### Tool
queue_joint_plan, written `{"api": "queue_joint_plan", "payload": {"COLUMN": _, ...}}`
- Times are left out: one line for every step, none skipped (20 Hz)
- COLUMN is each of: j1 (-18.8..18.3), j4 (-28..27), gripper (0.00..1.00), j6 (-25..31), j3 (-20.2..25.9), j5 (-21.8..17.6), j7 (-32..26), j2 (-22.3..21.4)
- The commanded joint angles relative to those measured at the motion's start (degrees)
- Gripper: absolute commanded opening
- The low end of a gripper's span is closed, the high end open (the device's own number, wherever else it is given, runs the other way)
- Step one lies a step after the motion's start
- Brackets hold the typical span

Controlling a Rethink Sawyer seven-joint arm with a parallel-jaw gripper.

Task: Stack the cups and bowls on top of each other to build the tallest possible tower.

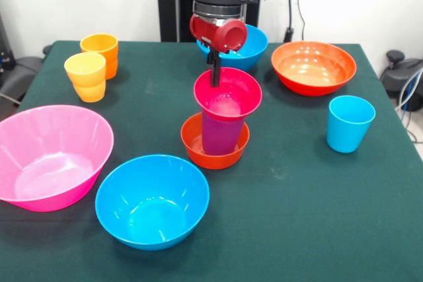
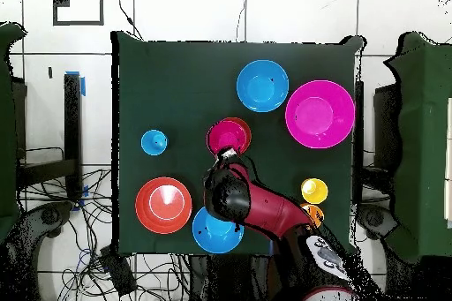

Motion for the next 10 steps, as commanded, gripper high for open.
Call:
{"api": "queue_joint_plan", "payload": {"j1": 0.99, "j4": 0.17, "gripper": 0.00, "j6": 5.52, "j3": 0.97, "j5": 1.99, "j7": 6.69, "j2": 3.90}}
{"api": "queue_joint_plan", "payload": {"j1": 0.42, "j4": -0.16, "gripper": 0.00, "j6": 4.93, "j3": 1.32, "j5": 1.62, "j7": 6.49, "j2": 4.20}}
{"api": "queue_joint_plan", "payload": {"j1": -0.39, "j4": -1.07, "gripper": 0.00, "j6": 3.08, "j3": 1.63, "j5": 1.03, "j7": 6.37, "j2": 4.75}}
{"api": "queue_joint_plan", "payload": {"j1": -0.80, "j4": -1.96, "gripper": 0.00, "j6": 2.59, "j3": 1.43, "j5": 0.76, "j7": 5.94, "j2": 5.21}}
{"api": "queue_joint_plan", "payload": {"j1": -1.38, "j4": -2.78, "gripper": 0.00, "j6": 2.47, "j3": 1.55, "j5": 0.35, "j7": 5.34, "j2": 5.52}}
{"api": "queue_joint_plan", "payload": {"j1": -1.49, "j4": -3.29, "gripper": 0.00, "j6": 2.59, "j3": 1.32, "j5": 0.17, "j7": 4.92, "j2": 5.62}}
{"api": "queue_joint_plan", "payload": {"j1": -1.16, "j4": -4.11, "gripper": 0.00, "j6": 2.79, "j3": 0.41, "j5": 0.07, "j7": 4.26, "j2": 5.75}}
{"api": "queue_joint_plan", "payload": {"j1": -1.02, "j4": -4.29, "gripper": 0.00, "j6": 3.07, "j3": 0.20, "j5": 0.17, "j7": 4.16, "j2": 5.68}}
{"api": "queue_joint_plan", "payload": {"j1": -0.91, "j4": -4.41, "gripper": 0.00, "j6": 3.22, "j3": -0.03, "j5": 0.17, "j7": 4.06, "j2": 5.70}}
{"api": "queue_joint_plan", "payload": {"j1": -0.60, "j4": -4.51, "gripper": 0.00, "j6": 3.23, "j3": -0.35, "j5": 0.29, "j7": 4.19, "j2": 5.67}}
